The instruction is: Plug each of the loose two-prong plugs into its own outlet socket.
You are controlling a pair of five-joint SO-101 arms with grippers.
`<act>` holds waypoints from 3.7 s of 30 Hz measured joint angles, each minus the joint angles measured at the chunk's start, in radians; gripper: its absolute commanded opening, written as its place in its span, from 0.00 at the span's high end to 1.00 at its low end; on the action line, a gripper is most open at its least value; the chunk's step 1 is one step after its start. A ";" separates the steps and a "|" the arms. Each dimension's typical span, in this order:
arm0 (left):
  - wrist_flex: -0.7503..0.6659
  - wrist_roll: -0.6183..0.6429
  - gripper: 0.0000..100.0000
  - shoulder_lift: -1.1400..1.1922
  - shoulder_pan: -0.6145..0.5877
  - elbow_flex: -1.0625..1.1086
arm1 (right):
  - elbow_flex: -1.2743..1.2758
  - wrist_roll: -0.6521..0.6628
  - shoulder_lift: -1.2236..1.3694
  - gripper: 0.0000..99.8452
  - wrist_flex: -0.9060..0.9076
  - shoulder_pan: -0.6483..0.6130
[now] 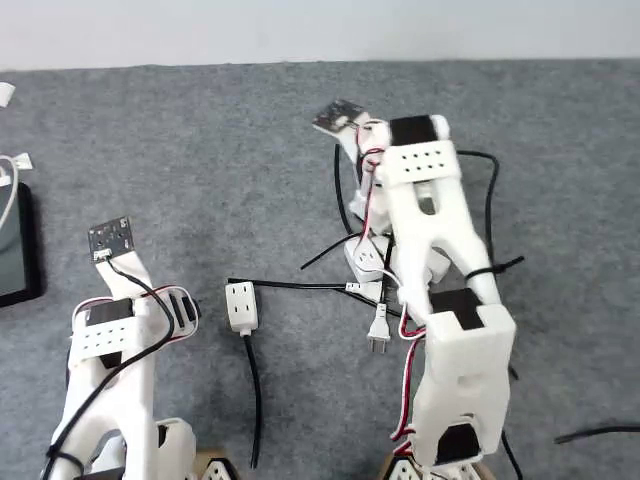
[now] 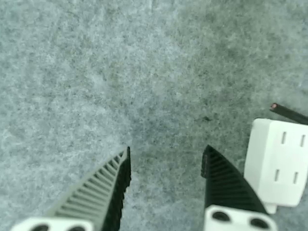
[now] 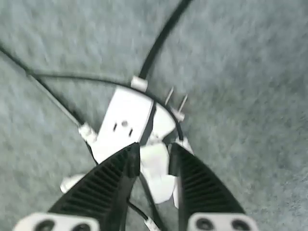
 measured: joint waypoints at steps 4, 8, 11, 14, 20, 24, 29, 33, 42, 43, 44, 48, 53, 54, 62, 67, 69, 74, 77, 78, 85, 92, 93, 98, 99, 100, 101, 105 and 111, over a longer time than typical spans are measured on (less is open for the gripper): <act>0.000 0.000 0.78 0.000 0.000 0.000 | -0.087 -0.115 0.000 0.94 0.052 0.003; 0.000 0.000 0.78 0.000 0.000 0.000 | -0.158 -0.239 -0.002 0.93 0.126 -0.008; 0.000 0.000 0.78 0.000 0.000 0.000 | -0.143 -0.328 -0.048 0.94 0.126 -0.023; 0.000 -0.011 0.78 0.000 0.000 0.000 | -0.055 -0.393 -0.163 0.94 0.126 -0.048; 0.000 -0.046 0.78 0.000 0.000 0.000 | 0.273 -0.453 -0.384 0.94 0.075 -0.080; 0.000 -0.052 0.78 0.000 0.000 0.006 | 0.605 -0.457 -0.473 0.94 -0.107 -0.075; 0.000 -0.052 0.78 -0.002 0.000 0.006 | 0.968 -0.485 -0.537 0.93 -0.390 -0.031; -0.003 -0.052 0.77 -0.002 0.000 0.006 | 1.134 -0.539 -0.552 0.93 -0.523 -0.023; -0.015 -0.052 0.77 -0.002 0.000 0.006 | 1.197 -0.565 -0.557 0.93 -0.603 -0.058; -0.015 -0.052 0.77 -0.002 0.000 0.006 | 1.200 -0.577 -0.557 0.93 -0.603 -0.058; -0.015 -0.052 0.77 -0.002 0.000 0.006 | 1.200 -0.586 -0.557 0.93 -0.603 -0.058; -0.015 -0.052 0.77 -0.002 0.000 0.006 | 1.198 -0.592 -0.519 0.93 -0.621 -0.058; -0.015 -0.052 0.77 -0.002 0.000 0.006 | 1.166 -0.594 -0.483 0.93 -0.609 -0.069; -0.015 -0.052 0.77 -0.002 0.000 0.006 | 1.166 -0.594 -0.483 0.93 -0.609 -0.071; -0.015 -0.052 0.77 -0.002 0.000 0.006 | 1.166 -0.594 -0.483 0.94 -0.609 -0.074; -0.015 -0.052 0.77 -0.002 0.000 0.006 | 1.166 -0.594 -0.483 0.99 -0.609 -0.078; -0.015 -0.052 0.77 -0.002 0.000 0.006 | 1.166 -0.594 -0.482 0.99 -0.609 -0.080; -0.015 -0.052 0.77 -0.002 0.000 0.006 | 1.166 -0.555 -0.482 0.99 -0.585 -0.094; -0.015 -0.052 0.77 -0.002 0.000 0.006 | 1.169 -0.517 -0.516 0.99 -0.528 -0.135; -0.015 -0.052 0.77 -0.002 0.000 0.006 | 1.169 -0.508 -0.548 0.99 -0.506 -0.150; -0.015 -0.055 0.86 -0.002 0.000 0.006 | 1.168 -0.431 -0.907 0.99 -0.361 -0.242; -0.015 -0.157 0.99 -0.002 0.000 0.006 | 1.005 -0.319 -1.119 0.99 -0.186 -0.334; -0.015 -0.161 0.99 -0.002 0.000 0.006 | 0.971 -0.313 -1.123 0.99 -0.166 -0.351; -0.015 -0.175 0.99 0.018 0.000 0.003 | 0.798 -0.304 -1.082 0.99 -0.089 -0.448; -0.015 -0.178 0.99 0.044 0.000 -0.005 | 0.769 -0.302 -1.056 0.99 -0.081 -0.471; -0.015 -0.186 0.99 0.078 0.000 -0.026 | 0.744 -0.302 -1.025 0.99 -0.077 -0.488; -0.015 -0.198 0.99 0.118 0.000 -0.054 | 0.721 -0.302 -0.996 0.99 -0.077 -0.502; 0.012 -0.288 0.99 0.299 0.000 -0.213 | 0.664 -0.301 -0.893 0.99 -0.086 -0.525; 0.041 -0.465 0.99 0.347 0.109 -0.302 | 0.658 -0.301 -0.819 0.99 -0.143 -0.526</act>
